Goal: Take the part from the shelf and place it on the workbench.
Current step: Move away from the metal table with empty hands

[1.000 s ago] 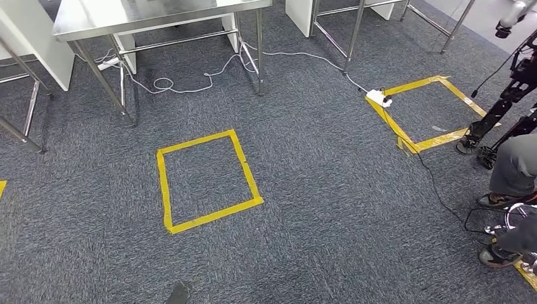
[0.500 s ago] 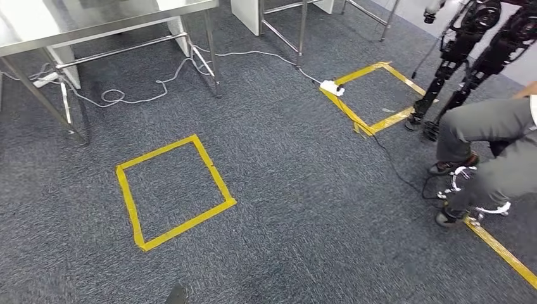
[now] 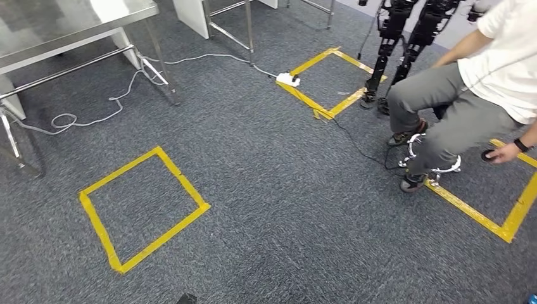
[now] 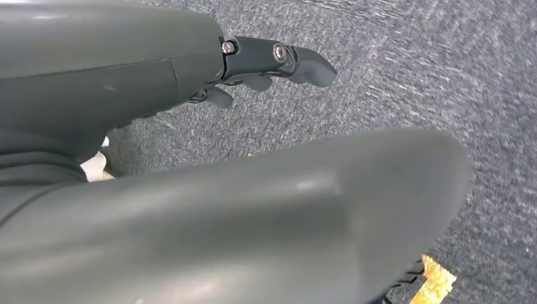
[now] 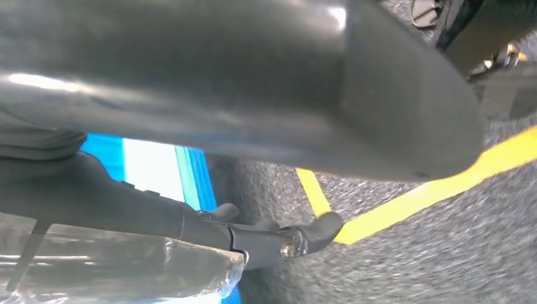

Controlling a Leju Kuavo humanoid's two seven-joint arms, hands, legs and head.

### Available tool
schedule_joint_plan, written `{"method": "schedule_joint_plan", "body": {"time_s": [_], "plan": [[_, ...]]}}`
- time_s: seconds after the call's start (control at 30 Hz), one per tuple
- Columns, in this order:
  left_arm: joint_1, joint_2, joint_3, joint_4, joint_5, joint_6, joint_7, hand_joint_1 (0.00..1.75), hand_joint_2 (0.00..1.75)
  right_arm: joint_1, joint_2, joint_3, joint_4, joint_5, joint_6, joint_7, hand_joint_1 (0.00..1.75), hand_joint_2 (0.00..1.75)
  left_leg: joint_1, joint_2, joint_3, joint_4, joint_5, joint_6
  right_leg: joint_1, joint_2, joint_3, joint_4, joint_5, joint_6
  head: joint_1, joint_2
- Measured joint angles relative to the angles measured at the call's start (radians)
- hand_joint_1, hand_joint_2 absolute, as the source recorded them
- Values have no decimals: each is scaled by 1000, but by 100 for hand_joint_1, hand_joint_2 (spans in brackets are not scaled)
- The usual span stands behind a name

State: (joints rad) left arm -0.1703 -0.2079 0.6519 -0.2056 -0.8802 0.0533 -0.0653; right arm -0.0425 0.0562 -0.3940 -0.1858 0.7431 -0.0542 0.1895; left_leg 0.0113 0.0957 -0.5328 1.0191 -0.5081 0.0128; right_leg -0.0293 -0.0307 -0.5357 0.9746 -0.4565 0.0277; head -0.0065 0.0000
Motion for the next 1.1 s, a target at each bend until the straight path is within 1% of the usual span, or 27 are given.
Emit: {"method": "schedule_joint_plan", "body": {"time_s": [0.07, 0.1, 0.13, 0.17, 0.2, 0.23, 0.3, 0.33, 0.37, 0.43, 0.47, 0.5, 0.57, 0.63, 0.67, 0.7, 0.73, 0.77, 0.8, 0.83, 0.87, 0.93, 0.97, 1.0, 1.03, 1.07, 1.1], "plan": [[7, 3, 0, 0, -2, 5, -4, 0, 0, -1, -1, -18, 0, -8, 0, -10, 0, 0, 5, -67, -49, 118, -74, -6, 0, 23, -6, 0, 7, -15, -3, 0], [11, 4, 0, 0, -4, 9, -7, 0, 0, -1, -2, -27, 0, -12, -1, -14, 0, 0, 6, -85, -81, 190, -109, -6, 3, 36, -10, 1, 10, -19, -4, 0], [16, 6, 0, 1, -6, 13, -11, 0, 0, -1, -2, -34, 0, -14, -2, -17, 0, 0, 6, -93, -105, 244, -127, -6, 5, 51, -13, 1, 12, -22, -4, 0], [20, 7, 0, 1, -8, 16, -14, 0, 0, 0, -2, -42, 0, -15, -4, -20, 0, 0, 6, -96, -114, 262, -123, -4, 7, 67, -15, 3, 13, -23, -4, 0], [22, 8, 0, 2, -9, 19, -17, 0, 0, 2, -2, -49, 0, -16, -6, -21, 0, 0, 6, -99, -103, 238, -99, -2, 7, 82, -16, 4, 14, -23, -4, 0], [22, 9, 0, 2, -10, 20, -19, 0, 0, 4, -2, -54, 0, -16, -8, -22, 0, 0, 7, -105, -74, 180, -62, 1, 8, 96, -16, 6, 15, -22, -4, 0], [23, 11, 0, 2, -11, 21, -21, 0, 0, 4, -1, -61, 0, -16, -10, -24, 0, 0, 12, -148, -9, 45, -5, 6, 11, 123, -19, 11, 17, -18, -3, 0], [22, 12, 0, 3, -11, 21, -21, 0, 0, 3, -1, -64, 0, -16, -11, -24, 0, 0, 12, -165, 9, 4, 6, 7, 12, 134, -23, 13, 19, -13, -3, 0], [22, 13, 0, 3, -11, 21, -22, 0, 0, 3, -1, -66, 0, -16, -11, -24, 0, 0, 11, -175, 16, -13, 7, 8, 14, 144, -29, 14, 22, -7, -3, 0], [21, 13, 0, 3, -13, 22, -23, 0, 0, 6, -1, -73, 0, -16, -12, -25, 0, 0, 6, -154, 14, -19, 12, 17, 13, 159, -43, 14, 29, 8, -3, 0], [20, 12, 0, 3, -15, 22, -25, 0, 0, 8, -2, -76, 0, -17, -12, -24, 0, 0, 5, -142, 14, -23, 18, 24, 13, 146, -51, 22, 26, 12, -2, 0], [20, 12, 0, 3, -18, 22, -28, 0, 0, 10, -2, -79, 0, -17, -12, -24, 0, 0, 5, -129, 14, -28, 23, 32, 14, 121, -67, 46, 12, 13, 0, 0], [21, 12, 0, 3, -24, 21, -31, 0, 0, 9, -2, -83, 0, -20, -5, -27, 0, 0, 2, -99, 11, -32, 28, 42, 14, 62, -121, 155, -47, 7, 4, 0], [25, 15, 0, 3, -33, 17, -35, 0, 0, 9, -6, -89, 0, -27, 14, -36, 0, 0, -1, -65, 7, -31, 29, 44, 10, 45, -181, 287, -104, 9, 6, 0], [28, 17, 0, 3, -37, 13, -39, 0, 0, 11, -11, -93, 0, -29, 24, -41, 0, 0, -2, -49, 5, -31, 28, 44, 8, 43, -189, 315, -113, 16, 6, 0], [30, 19, 0, 3, -40, 9, -43, 0, 44, 14, -16, -97, 0, -30, 34, -45, 0, 0, -2, -34, 5, -31, 28, 43, 6, 39, -174, 299, -106, 26, 6, 0], [32, 21, 0, 3, -41, 7, -47, 0, 87, 16, -21, -100, 0, -28, 41, -48, 0, 0, -2, -20, 5, -31, 28, 42, 3, 29, -137, 242, -87, 36, 6, 0], [34, 24, 0, 3, -41, 6, -51, 0, 131, 18, -26, -101, 0, -24, 45, -52, 0, 0, -3, -8, 7, -30, 27, 39, 1, 6, -87, 162, -64, 44, 7, 0], [35, 26, 0, 3, -41, 6, -55, 0, 175, 17, -30, -102, 0, -20, 49, -55, 0, 0, -5, 4, 9, -29, 24, 34, 2, -20, -45, 92, -42, 47, 7, 0], [36, 30, 0, 3, -41, 7, -58, 0, 175, 16, -32, -102, 0, -16, 51, -59, 0, 0, -8, 14, 12, -28, 22, 27, 4, -38, -17, 44, -26, 43, 5, 0], [36, 32, 0, 3, -40, 7, -60, 0, 175, 15, -33, -102, 0, -12, 52, -61, 0, 0, -11, 25, 16, -27, 20, 21, 8, -48, -5, 22, -16, 36, 4, 0], [35, 36, 0, 3, -36, 9, -63, 0, 175, 16, -35, -101, 0, -1, 55, -63, 0, 0, -10, 45, 23, -28, 17, 9, 13, -27, -12, 20, -9, 18, 0, 0], [34, 36, 0, 3, -34, 9, -65, 0, 175, 17, -36, -101, 0, 6, 57, -63, 0, 0, -7, 40, 23, -23, 11, 3, 9, -16, -12, 18, -7, 11, 0, 0], [34, 37, 1, 3, -31, 11, -68, 0, 175, 17, -38, -101, 0, 14, 59, -62, 0, 0, -3, 19, 17, -7, -5, -2, 5, -4, -13, 17, -4, 1, -2, 0], [35, 37, 1, 3, -30, 12, -72, 0, 175, 16, -39, -101, 0, 20, 62, -62, 0, 0, 1, -13, 1, 32, -34, -7, 1, 8, -12, 16, 0, -8, -4, 0], [37, 37, 2, 3, -30, 14, -74, 0, 175, 14, -41, -101, 0, 24, 64, -62, 0, 0, 4, -51, -25, 91, -70, -9, 1, 20, -13, 16, 3, -15, -7, 0], [41, 37, 2, 3, -30, 16, -75, 0, 175, 12, -42, -101, 0, 26, 65, -62, 0, 0, 4, -77, -57, 162, -107, -9, 3, 33, -17, 16, 6, -21, -8, 0]]}}
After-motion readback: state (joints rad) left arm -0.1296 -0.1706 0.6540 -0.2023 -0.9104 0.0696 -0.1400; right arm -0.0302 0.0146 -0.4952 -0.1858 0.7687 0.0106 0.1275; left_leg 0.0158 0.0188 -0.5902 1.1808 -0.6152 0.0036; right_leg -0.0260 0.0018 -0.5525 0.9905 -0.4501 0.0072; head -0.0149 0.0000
